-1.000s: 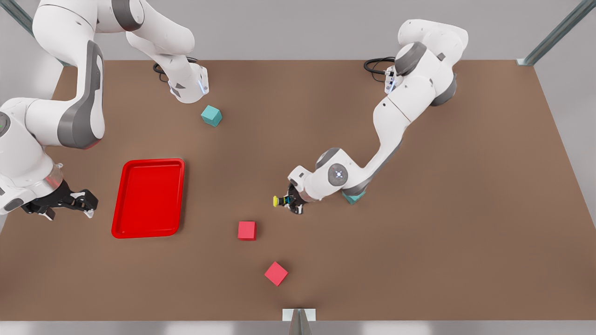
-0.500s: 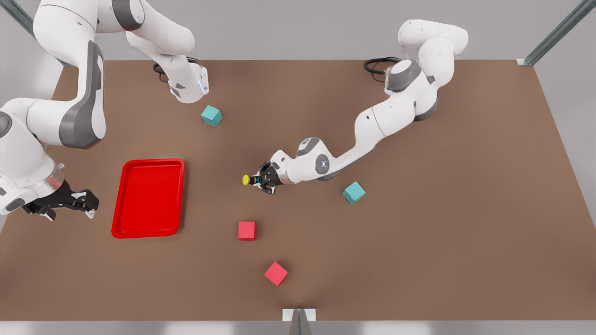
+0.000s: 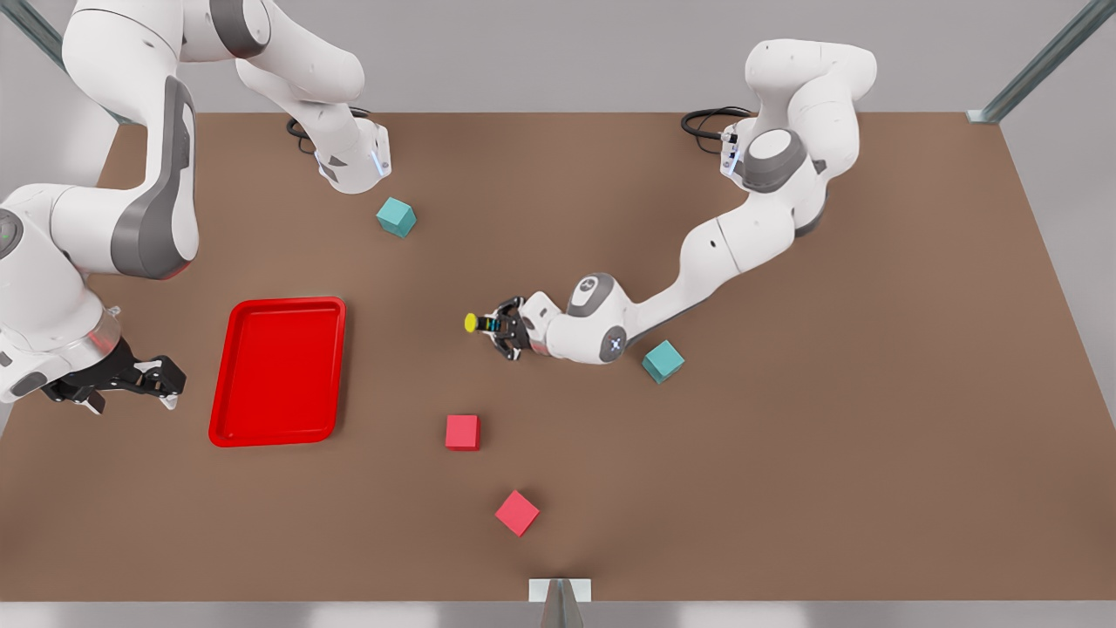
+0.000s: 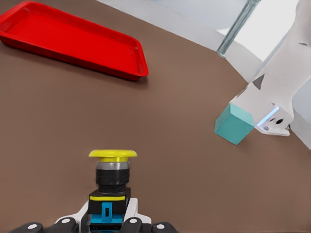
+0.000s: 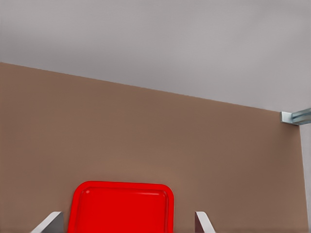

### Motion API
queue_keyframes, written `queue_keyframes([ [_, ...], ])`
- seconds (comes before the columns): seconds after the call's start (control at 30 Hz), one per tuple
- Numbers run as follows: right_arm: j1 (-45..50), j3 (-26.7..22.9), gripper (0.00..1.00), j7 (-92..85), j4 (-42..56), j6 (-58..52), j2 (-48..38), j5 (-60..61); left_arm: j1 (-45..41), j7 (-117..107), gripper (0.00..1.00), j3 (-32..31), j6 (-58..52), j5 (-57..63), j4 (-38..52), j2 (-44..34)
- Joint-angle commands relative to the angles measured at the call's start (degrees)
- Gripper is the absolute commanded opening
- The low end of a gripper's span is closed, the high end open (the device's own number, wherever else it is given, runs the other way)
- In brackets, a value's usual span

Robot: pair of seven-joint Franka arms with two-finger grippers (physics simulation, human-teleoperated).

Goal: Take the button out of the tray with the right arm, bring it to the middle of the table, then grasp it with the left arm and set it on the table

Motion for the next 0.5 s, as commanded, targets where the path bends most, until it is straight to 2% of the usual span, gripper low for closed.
queue_keyframes([
  [0.0, 0.0, 0.0, 1.0, -0.1, 0.0, 0.0, -0.1, 0.1, -0.3, 23.5, 0.45, 0.0, -7.0, -4.2, 0.4, 0.3],
  [0.17, 0.1, 0.0, 1.0, 0.3, -0.2, 0.0, 0.0, 0.3, -0.1, 42.0, 0.45, 0.7, -8.0, -14.7, 0.4, 2.6],
  [0.2, 0.3, 0.1, 1.0, 0.4, -0.3, -0.1, 0.0, 0.4, -0.1, 45.3, 0.45, 1.4, -11.0, -17.8, 1.0, 2.6],
  [0.47, 2.3, 0.0, 1.0, 1.4, -0.1, 1.3, 0.5, 0.9, -0.7, 60.8, 0.47, 3.3, -12.9, -20.3, 2.4, 2.6],
])
